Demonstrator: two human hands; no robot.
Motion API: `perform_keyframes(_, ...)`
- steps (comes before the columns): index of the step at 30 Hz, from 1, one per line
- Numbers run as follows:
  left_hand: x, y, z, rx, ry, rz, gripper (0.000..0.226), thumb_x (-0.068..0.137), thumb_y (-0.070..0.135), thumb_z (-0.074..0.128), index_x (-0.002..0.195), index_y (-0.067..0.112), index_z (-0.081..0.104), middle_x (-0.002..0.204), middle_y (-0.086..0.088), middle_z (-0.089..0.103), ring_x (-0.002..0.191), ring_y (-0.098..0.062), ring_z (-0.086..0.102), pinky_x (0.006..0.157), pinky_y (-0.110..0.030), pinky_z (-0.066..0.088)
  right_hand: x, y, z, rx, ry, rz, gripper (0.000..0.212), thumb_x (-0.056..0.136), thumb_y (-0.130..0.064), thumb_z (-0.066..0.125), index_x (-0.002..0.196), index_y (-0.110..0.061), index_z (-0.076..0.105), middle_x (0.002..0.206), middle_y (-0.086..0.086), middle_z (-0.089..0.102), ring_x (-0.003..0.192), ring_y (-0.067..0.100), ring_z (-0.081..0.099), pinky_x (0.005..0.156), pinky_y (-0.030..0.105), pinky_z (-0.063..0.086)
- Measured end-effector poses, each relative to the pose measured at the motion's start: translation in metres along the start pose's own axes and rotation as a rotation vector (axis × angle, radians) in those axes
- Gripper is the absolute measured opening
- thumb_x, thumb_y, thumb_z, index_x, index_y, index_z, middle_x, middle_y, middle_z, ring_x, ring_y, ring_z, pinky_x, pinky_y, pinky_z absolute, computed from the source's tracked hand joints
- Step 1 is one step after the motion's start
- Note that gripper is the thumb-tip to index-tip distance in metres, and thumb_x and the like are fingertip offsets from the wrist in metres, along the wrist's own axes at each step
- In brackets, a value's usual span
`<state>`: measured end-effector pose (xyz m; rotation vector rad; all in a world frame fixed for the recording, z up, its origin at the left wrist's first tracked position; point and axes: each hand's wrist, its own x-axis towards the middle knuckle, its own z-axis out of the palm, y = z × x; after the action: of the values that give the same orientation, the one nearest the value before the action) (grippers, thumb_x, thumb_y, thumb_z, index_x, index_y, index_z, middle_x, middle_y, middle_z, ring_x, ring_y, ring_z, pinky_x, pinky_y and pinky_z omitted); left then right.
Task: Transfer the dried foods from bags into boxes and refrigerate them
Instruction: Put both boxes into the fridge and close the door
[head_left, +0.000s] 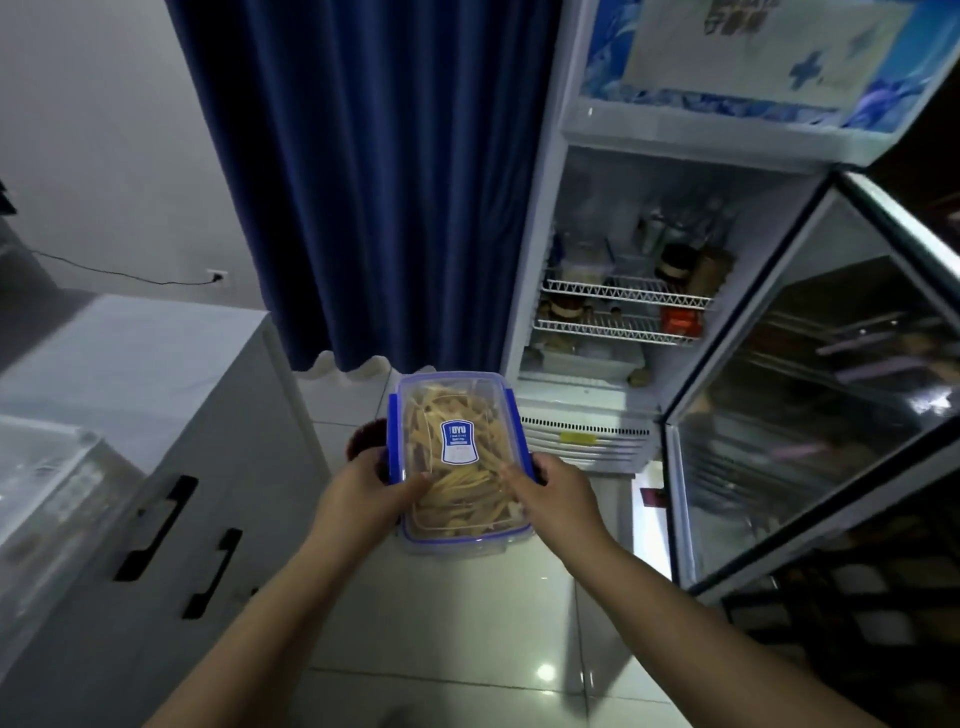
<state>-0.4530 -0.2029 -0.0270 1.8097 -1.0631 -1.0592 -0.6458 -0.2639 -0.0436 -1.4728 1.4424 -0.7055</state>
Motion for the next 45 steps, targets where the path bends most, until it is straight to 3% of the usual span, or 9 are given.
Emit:
perform_keyframes(4, 0.052, 0.016, 0.024, 0.049, -0.091, 0.035, 0.025, 0.077, 0.038, 0.071, 0.095, 0.029, 0.056, 0.094, 0.001, 0.071, 0.083, -0.015, 0.07, 0.075, -0.042, 0.059, 0.038, 0.011, -0.018, 0.026, 0.089, 0.052, 0.018, 0.084, -0.037, 0.065, 0.088, -0.019, 0.068, 0.081, 0.001, 0.072, 0.076, 0.02, 0.068, 0.068, 0.037, 0.056)
perform_keyframes(9, 0.128, 0.044, 0.045, 0.112, -0.19, 0.081, 0.039, 0.077, 0.041, 0.069, 0.108, 0.021, 0.057, 0.096, 0.002, 0.07, 0.084, -0.014, 0.069, 0.078, -0.04, 0.058, 0.09, 0.004, -0.039, 0.111, 0.197, 0.103, 0.012, 0.086, -0.029, 0.065, 0.09, -0.019, 0.069, 0.078, -0.005, 0.071, 0.071, 0.01, 0.067, 0.057, 0.022, 0.051)
perform_keyframes(14, 0.199, 0.076, 0.061, 0.149, -0.274, 0.126, 0.024, 0.078, 0.04, 0.069, 0.096, 0.031, 0.056, 0.095, 0.004, 0.07, 0.086, -0.016, 0.068, 0.082, -0.045, 0.056, 0.139, -0.006, -0.055, 0.149, 0.303, 0.152, 0.008, 0.084, -0.027, 0.067, 0.079, -0.021, 0.069, 0.069, -0.004, 0.069, 0.063, 0.01, 0.063, 0.057, 0.023, 0.049)
perform_keyframes(20, 0.253, 0.106, 0.094, 0.207, -0.348, 0.182, 0.036, 0.082, 0.036, 0.067, 0.113, 0.02, 0.056, 0.099, 0.003, 0.068, 0.085, -0.012, 0.066, 0.074, -0.03, 0.056, 0.181, -0.005, -0.078, 0.193, 0.413, 0.202, 0.009, 0.084, -0.022, 0.067, 0.077, -0.016, 0.069, 0.06, -0.008, 0.065, 0.049, -0.003, 0.058, 0.046, 0.012, 0.042)
perform_keyframes(24, 0.287, 0.121, 0.119, 0.215, -0.371, 0.198, 0.036, 0.079, 0.038, 0.067, 0.109, 0.02, 0.059, 0.098, 0.004, 0.069, 0.086, -0.013, 0.067, 0.079, -0.039, 0.058, 0.211, -0.001, -0.099, 0.199, 0.442, 0.217, 0.009, 0.085, -0.021, 0.065, 0.081, -0.014, 0.07, 0.066, -0.005, 0.068, 0.059, 0.006, 0.063, 0.053, 0.018, 0.047)
perform_keyframes(32, 0.358, 0.152, 0.174, 0.266, -0.343, 0.18, 0.034, 0.077, 0.041, 0.068, 0.104, 0.022, 0.06, 0.092, 0.007, 0.069, 0.081, -0.012, 0.068, 0.076, -0.04, 0.058, 0.295, 0.018, -0.145, 0.19, 0.429, 0.225, 0.01, 0.083, -0.024, 0.065, 0.085, -0.015, 0.071, 0.078, 0.001, 0.073, 0.074, 0.02, 0.07, 0.068, 0.037, 0.057)
perform_keyframes(38, 0.412, 0.19, 0.217, 0.217, -0.277, 0.14, 0.022, 0.082, 0.028, 0.066, 0.097, 0.028, 0.051, 0.084, 0.015, 0.061, 0.08, -0.007, 0.063, 0.065, -0.025, 0.051, 0.371, 0.026, -0.191, 0.235, 0.327, 0.203, 0.011, 0.085, -0.026, 0.066, 0.092, -0.019, 0.068, 0.086, 0.003, 0.073, 0.08, 0.023, 0.069, 0.073, 0.042, 0.056)
perform_keyframes(43, 0.452, 0.216, 0.245, 0.182, -0.227, 0.12, 0.022, 0.082, 0.027, 0.066, 0.096, 0.028, 0.049, 0.082, 0.015, 0.059, 0.08, -0.009, 0.062, 0.068, -0.026, 0.051, 0.427, 0.025, -0.224, 0.309, 0.206, 0.187, 0.021, 0.086, -0.02, 0.066, 0.106, -0.016, 0.065, 0.094, 0.002, 0.073, 0.077, 0.01, 0.067, 0.057, 0.014, 0.047)
perform_keyframes(45, 0.466, 0.223, 0.251, 0.182, -0.2, 0.106, 0.024, 0.082, 0.029, 0.066, 0.097, 0.028, 0.047, 0.087, 0.011, 0.061, 0.085, -0.014, 0.063, 0.075, -0.031, 0.052, 0.446, 0.025, -0.229, 0.341, 0.158, 0.203, 0.027, 0.086, -0.018, 0.066, 0.113, -0.017, 0.062, 0.1, 0.003, 0.072, 0.081, 0.01, 0.068, 0.058, 0.013, 0.047)
